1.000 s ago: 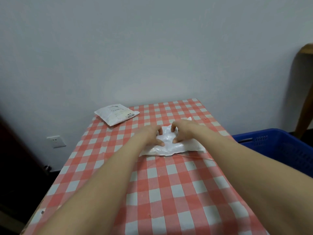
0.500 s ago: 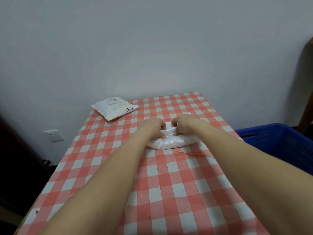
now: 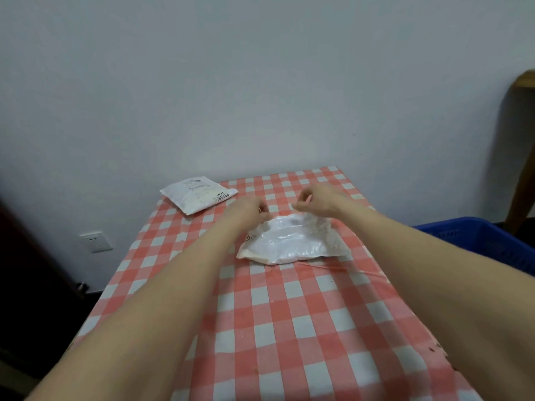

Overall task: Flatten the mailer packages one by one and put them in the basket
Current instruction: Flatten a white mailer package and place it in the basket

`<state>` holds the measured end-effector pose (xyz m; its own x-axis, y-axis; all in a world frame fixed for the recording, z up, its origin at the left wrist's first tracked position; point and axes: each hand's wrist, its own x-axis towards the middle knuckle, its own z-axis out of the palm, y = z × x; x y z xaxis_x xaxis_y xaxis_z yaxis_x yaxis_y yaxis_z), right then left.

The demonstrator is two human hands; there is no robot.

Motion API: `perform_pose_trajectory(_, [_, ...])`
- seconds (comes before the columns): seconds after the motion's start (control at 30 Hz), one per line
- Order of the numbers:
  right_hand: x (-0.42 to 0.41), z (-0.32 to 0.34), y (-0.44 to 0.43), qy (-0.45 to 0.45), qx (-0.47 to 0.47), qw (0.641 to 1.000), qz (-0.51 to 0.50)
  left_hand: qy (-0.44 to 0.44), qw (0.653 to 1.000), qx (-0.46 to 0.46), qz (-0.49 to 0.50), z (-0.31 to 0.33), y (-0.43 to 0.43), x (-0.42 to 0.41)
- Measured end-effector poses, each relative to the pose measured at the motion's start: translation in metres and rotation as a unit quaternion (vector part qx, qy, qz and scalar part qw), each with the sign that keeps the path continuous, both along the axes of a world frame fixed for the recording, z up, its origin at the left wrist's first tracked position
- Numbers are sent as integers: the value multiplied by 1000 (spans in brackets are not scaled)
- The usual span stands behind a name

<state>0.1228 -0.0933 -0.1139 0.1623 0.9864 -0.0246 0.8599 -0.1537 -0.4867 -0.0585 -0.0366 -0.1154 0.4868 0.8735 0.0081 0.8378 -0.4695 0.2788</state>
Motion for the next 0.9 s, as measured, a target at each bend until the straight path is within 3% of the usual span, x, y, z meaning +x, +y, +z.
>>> perform_pose_trajectory(0.1, [0,1,5,-65,20,997,-28,1,1000,25,5,0,3,3])
perform_pose_trajectory(0.3, [-19,-18,11,-138,-94,985,42,87,995,-37,-19,-16,6,17])
perform_pose_trajectory(0.6, [-19,-30,24,-159,-132,977,49,122,992,-25,-36,-28,12,17])
perform_pose_trajectory(0.9, [-19,-36,31,-202,-113,971,56,142,989,-2,-51,-36,20,23])
